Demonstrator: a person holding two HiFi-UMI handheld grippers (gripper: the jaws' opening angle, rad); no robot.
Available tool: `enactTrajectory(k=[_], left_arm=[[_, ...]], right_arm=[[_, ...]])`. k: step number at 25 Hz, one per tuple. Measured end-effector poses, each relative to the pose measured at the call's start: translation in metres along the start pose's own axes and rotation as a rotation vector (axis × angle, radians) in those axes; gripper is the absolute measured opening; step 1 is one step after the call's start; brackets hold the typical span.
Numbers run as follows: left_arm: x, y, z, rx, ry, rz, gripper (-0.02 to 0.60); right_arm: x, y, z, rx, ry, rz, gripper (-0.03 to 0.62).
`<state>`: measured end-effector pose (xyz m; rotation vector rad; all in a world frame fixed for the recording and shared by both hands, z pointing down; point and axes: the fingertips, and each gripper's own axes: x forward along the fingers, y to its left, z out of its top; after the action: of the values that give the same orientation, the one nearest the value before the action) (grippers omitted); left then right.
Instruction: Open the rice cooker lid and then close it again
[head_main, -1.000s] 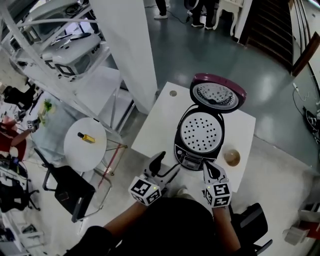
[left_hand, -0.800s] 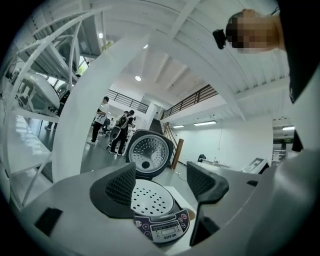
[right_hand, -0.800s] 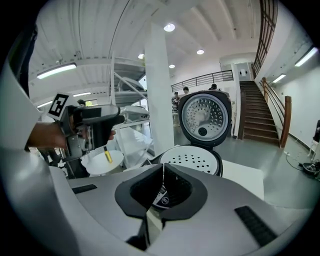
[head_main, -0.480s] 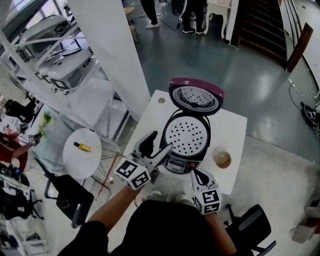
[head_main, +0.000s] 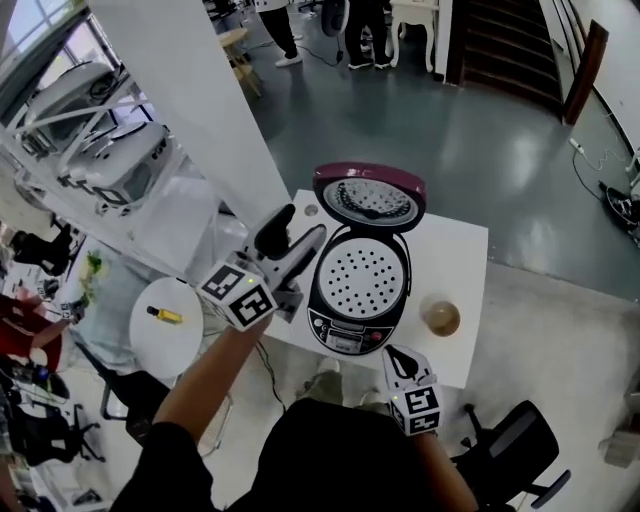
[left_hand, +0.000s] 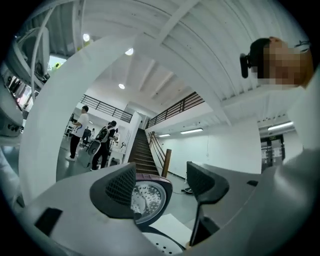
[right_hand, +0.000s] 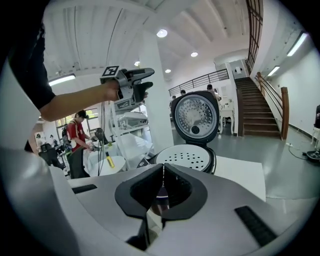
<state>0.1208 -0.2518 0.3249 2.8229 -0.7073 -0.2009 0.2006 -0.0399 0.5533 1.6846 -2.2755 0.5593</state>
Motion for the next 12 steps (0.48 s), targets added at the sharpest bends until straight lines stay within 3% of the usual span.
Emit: enactTrajectory(k=[4,12], left_arm=[[0.028,0.036,0.008,0.024,0.028,-0.013,0.296],[0.081,0.080,0.012,0.051,0.080,-0.135,0.296]], right_arm=[[0.009,-0.002,-0.004,0.025,0.016,-0.023,0.004],[0.029,-0.021,0.021,0.036,0.009,-0.116,0.003]])
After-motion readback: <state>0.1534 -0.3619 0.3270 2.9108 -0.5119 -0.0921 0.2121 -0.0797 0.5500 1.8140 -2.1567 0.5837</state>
